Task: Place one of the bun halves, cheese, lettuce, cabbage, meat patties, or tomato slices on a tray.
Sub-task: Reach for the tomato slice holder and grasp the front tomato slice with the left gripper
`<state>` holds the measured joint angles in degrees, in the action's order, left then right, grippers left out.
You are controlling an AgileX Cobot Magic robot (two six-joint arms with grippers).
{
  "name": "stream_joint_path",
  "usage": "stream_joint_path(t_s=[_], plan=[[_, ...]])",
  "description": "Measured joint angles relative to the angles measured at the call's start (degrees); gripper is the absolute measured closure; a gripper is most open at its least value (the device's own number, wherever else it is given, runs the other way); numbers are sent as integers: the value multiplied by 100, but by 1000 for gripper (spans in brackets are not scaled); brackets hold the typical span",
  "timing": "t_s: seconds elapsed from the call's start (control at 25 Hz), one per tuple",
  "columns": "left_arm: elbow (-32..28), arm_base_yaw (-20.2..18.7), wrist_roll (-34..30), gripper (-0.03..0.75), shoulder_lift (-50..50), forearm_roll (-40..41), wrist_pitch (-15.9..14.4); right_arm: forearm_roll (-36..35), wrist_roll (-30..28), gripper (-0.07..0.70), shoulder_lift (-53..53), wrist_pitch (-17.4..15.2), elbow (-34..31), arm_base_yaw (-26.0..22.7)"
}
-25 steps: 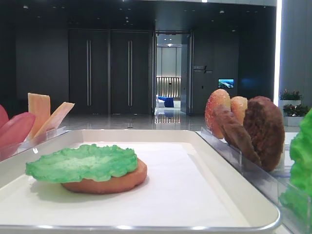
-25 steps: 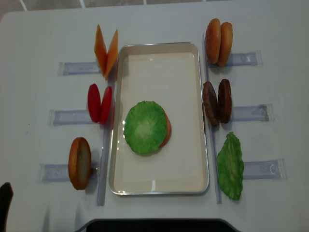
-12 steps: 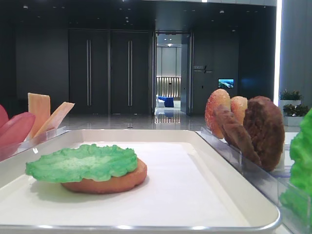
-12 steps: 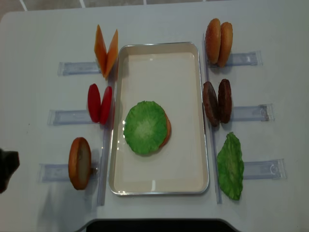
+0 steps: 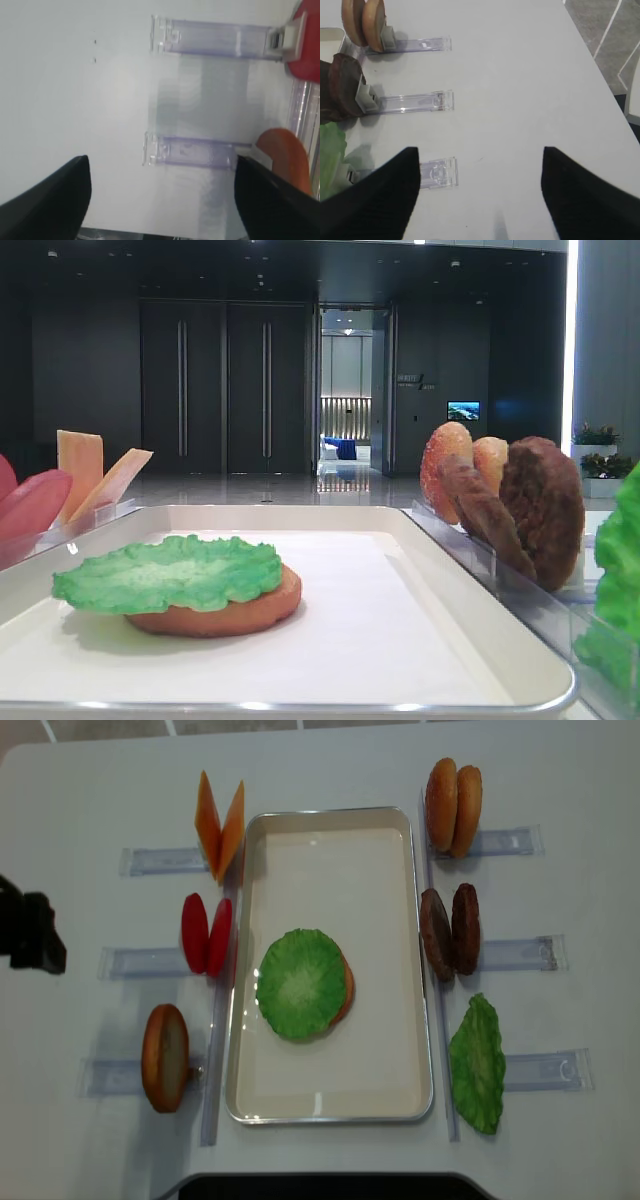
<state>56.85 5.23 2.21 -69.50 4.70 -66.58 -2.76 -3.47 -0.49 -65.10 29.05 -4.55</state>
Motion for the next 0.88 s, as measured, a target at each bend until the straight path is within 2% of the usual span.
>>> stream_joint_path(t_s=[0.24,0.4,0.48,0.56,0.68,0.88], plan=[[1052,0,0,51,-997,0,0,0,0,145,0,0,0,0],[1388,-5,85,59,-1474,-100,0,0,0,145,0,0,0,0],[1457,-155,226,62,-1624,-144,0,0,0,145,0,0,0,0],[1494,-523,522,62,-1735,39,11,0,0,145,0,0,0,0],[1518,-1314,1183,62,-1825,484,23,0,0,145,0,0,0,0],[1593,-2294,2158,62,-2012,490,35,0,0,145,0,0,0,0]])
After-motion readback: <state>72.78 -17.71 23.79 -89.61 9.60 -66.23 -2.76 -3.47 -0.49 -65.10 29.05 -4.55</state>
